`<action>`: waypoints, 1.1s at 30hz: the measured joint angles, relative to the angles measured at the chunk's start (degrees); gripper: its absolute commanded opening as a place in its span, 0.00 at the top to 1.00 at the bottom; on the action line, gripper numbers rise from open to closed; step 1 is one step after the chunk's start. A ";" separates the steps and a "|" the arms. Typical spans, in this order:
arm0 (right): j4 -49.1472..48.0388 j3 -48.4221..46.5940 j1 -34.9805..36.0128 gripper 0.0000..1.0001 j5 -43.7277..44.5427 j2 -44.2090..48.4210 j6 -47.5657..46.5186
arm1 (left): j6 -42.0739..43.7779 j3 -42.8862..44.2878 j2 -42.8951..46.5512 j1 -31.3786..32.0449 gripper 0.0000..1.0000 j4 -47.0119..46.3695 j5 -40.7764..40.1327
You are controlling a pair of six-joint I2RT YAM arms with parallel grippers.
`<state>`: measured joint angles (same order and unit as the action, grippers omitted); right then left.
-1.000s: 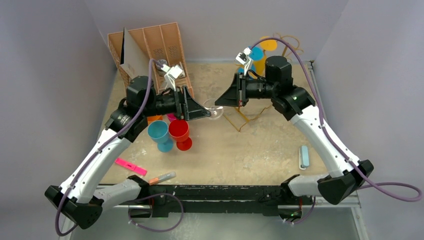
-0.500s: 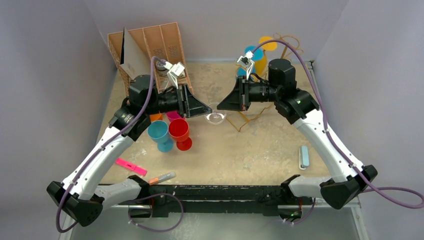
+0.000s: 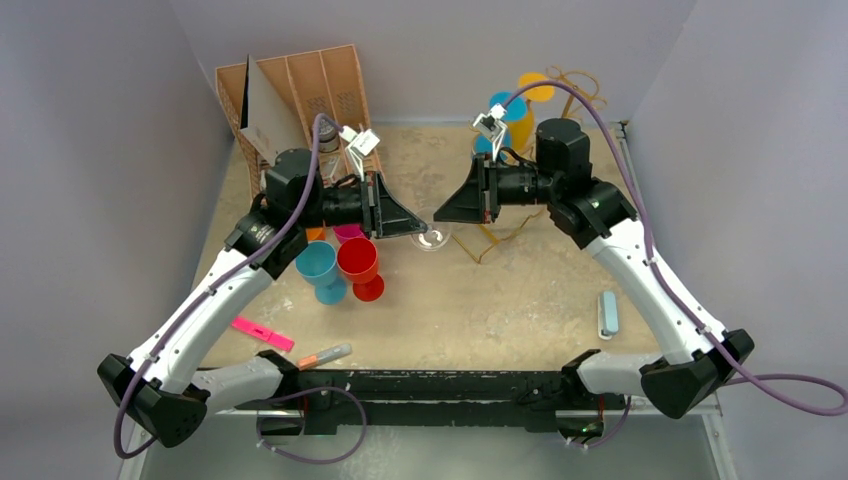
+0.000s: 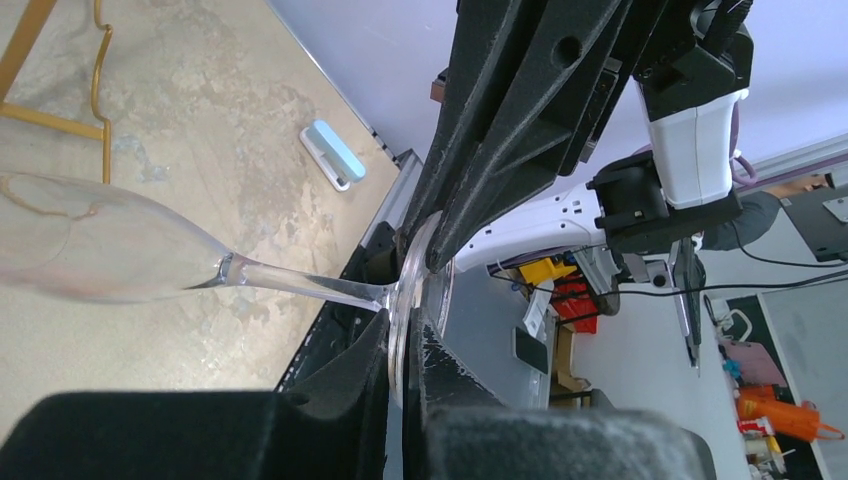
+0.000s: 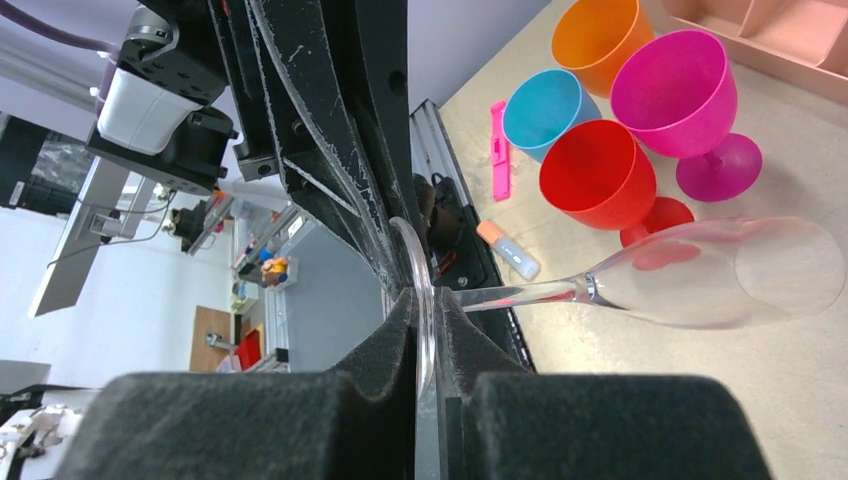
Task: Take the wine glass off the wine glass rack
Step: Place the wine glass at the center of the board.
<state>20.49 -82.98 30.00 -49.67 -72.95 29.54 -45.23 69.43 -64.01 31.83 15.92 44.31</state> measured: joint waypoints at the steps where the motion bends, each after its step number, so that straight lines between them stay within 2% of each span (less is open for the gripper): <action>1: 0.00 0.04 0.00 0.93 -0.02 0.00 0.00 | 0.07 0.00 0.00 0.02 1.00 0.11 -0.02; 6: -0.83 1.29 0.00 0.50 0.15 0.35 0.83 | 1.33 0.00 0.02 0.20 1.00 0.94 -0.15; 8: -1.53 2.60 0.00 0.39 0.46 0.81 1.25 | 1.60 0.00 0.04 0.50 1.00 1.66 -0.11; 10: -2.19 4.31 0.00 0.34 0.83 1.57 1.40 | 1.86 0.00 0.17 0.57 1.00 1.81 -0.11; 15: -6.16 10.84 0.00 0.30 2.23 5.53 3.13 | 2.82 -0.61 1.42 0.61 1.00 1.84 -0.70; 20: -12.61 17.62 0.00 0.31 2.60 9.46 6.51 | 4.37 -0.81 1.84 0.61 1.00 2.73 -2.91; 33: -29.22 25.38 1.81 0.49 3.26 8.28 18.05 | 7.43 -0.81 2.38 0.94 1.00 6.38 -7.74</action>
<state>-8.73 -57.60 31.81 -46.41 -64.66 47.59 -37.80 68.62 -61.63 32.77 22.31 36.58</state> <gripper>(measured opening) 0.541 0.030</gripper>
